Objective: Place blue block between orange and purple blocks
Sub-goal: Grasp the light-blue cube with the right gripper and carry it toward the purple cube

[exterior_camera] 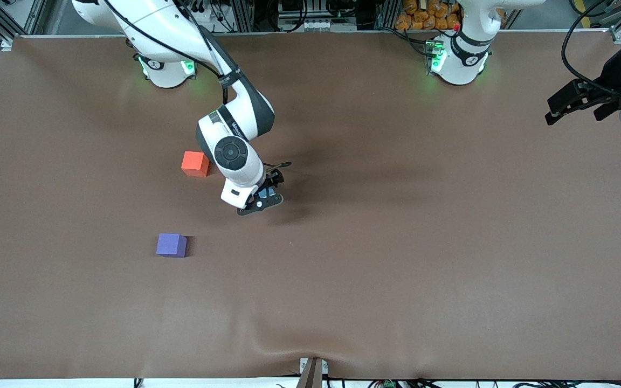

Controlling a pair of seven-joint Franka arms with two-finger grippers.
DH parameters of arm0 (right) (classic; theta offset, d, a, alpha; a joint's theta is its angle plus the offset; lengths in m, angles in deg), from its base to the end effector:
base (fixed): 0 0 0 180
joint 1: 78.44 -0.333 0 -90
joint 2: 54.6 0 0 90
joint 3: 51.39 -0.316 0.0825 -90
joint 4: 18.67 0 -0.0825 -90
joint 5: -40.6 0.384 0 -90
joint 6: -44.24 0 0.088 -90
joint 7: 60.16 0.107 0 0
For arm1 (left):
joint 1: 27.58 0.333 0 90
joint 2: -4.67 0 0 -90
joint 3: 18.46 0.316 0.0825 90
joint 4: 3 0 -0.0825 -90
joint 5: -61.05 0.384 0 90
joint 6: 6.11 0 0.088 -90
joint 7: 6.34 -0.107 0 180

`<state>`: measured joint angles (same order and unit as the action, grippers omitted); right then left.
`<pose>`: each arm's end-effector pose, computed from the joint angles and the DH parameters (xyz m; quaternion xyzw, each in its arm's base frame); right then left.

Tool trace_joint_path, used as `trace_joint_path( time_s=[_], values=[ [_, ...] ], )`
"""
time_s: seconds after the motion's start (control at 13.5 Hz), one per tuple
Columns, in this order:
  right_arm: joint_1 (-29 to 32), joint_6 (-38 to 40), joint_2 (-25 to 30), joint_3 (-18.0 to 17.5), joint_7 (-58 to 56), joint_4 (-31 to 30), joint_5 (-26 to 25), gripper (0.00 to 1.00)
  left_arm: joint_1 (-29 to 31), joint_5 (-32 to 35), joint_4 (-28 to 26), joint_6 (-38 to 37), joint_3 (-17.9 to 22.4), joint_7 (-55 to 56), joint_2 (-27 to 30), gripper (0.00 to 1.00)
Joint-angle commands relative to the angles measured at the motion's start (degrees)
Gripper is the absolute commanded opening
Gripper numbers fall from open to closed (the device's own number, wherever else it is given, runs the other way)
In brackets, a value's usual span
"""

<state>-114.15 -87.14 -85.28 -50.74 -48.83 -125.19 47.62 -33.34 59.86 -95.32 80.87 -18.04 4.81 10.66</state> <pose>0.5143 0.3647 0.2217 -0.9844 -0.1638 0.0626 0.0177 0.5138 -0.0501 0.6568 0.9987 0.0501 0.0041 0.0115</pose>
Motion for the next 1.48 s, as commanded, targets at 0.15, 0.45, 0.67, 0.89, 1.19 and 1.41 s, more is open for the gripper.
trace_joint_path(
  time_s=[0.15, 0.45, 0.67, 0.89, 1.19, 1.41],
  values=[
    [-1.46, -1.51, 0.27, 0.49, -0.07, -1.15, -0.69, 0.71, 0.48, -0.83, 0.3, -0.41, 0.01, -1.48, 0.43, 1.0],
    [-1.64, -0.73, 0.88, 0.58, 3.09, -0.62, -0.52, 0.0, 8.96, -0.83, 0.21, -0.15, -8.38, -1.48, 0.34, 1.0],
    [3.51, 11.63, 7.54, 1.8, 2.22, 0.25, -0.6, 0.0, 10.23, -0.92, 0.21, -0.06, -10.62, -1.3, 0.25, 1.0],
    [12.65, 18.77, 13.79, 2.85, -0.25, 0.35, -0.69, 0.0, 10.5, -1.01, 0.3, 0.03, -10.62, -1.39, -0.19, 1.0],
    [18.48, 18.27, 14.24, 3.3, 0.1, -3.5, -0.6, 0.0, 10.76, -1.01, 0.3, -0.5, -10.45, -1.48, -0.1, 1.0],
    [21.12, 11.43, 14.33, 3.04, 0.1, -9.22, 0.01, 0.0, 10.76, -0.83, 0.3, -0.59, -10.1, -1.39, 0.07, 1.0]
  ],
)
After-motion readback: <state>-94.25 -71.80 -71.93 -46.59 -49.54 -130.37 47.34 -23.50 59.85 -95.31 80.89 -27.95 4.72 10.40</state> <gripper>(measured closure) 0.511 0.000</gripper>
